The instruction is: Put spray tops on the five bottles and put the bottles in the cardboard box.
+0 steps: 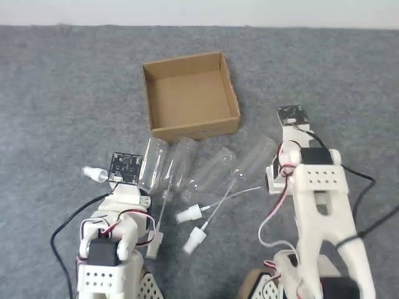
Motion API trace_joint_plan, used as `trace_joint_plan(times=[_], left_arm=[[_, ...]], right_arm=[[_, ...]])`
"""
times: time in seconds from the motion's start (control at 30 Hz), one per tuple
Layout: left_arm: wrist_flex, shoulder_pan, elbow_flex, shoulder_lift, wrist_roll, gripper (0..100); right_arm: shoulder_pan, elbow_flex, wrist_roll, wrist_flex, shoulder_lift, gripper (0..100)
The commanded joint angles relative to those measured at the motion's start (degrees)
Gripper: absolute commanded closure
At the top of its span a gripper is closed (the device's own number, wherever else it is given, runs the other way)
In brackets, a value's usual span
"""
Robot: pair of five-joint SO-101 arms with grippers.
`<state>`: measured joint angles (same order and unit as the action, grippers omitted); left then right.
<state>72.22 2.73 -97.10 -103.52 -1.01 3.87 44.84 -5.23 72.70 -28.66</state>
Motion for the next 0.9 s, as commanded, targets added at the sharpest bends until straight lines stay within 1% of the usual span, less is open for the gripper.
trace_joint_plan(times=[0.0, 0.13, 0.27, 0.37, 0.63, 0.77, 0.87], left_arm=[[0.2, 0.1, 0.6, -0.8, -0.7, 98], [0.2, 0.1, 0.6, -0.8, -0.7, 98], [0.2, 0.1, 0.6, -0.8, -0.7, 98], [0.2, 0.1, 0.6, -0.8, -0.7, 98], [0.2, 0.1, 0.6, -0.8, -0.7, 98], [0.2, 0.1, 0.6, -0.8, -0.7, 98], [0.2, 0.1, 0.6, -0.8, -0.7, 98]], right_arm=[[-0.1, -3.3, 0.8, 0.1, -10.5, 92.4], [-0.1, -3.3, 1.4, 0.1, -16.7, 92.5], [-0.1, -3.3, 7.1, 0.1, -21.4, 92.5], [-0.1, -3.3, 9.3, -0.5, -23.9, 92.5], [0.0, -3.0, 9.4, -2.0, -27.9, 92.8], [2.5, -2.9, 9.4, -2.0, -31.5, 92.8], [5.7, -2.9, 9.4, -2.0, -34.1, 92.8]])
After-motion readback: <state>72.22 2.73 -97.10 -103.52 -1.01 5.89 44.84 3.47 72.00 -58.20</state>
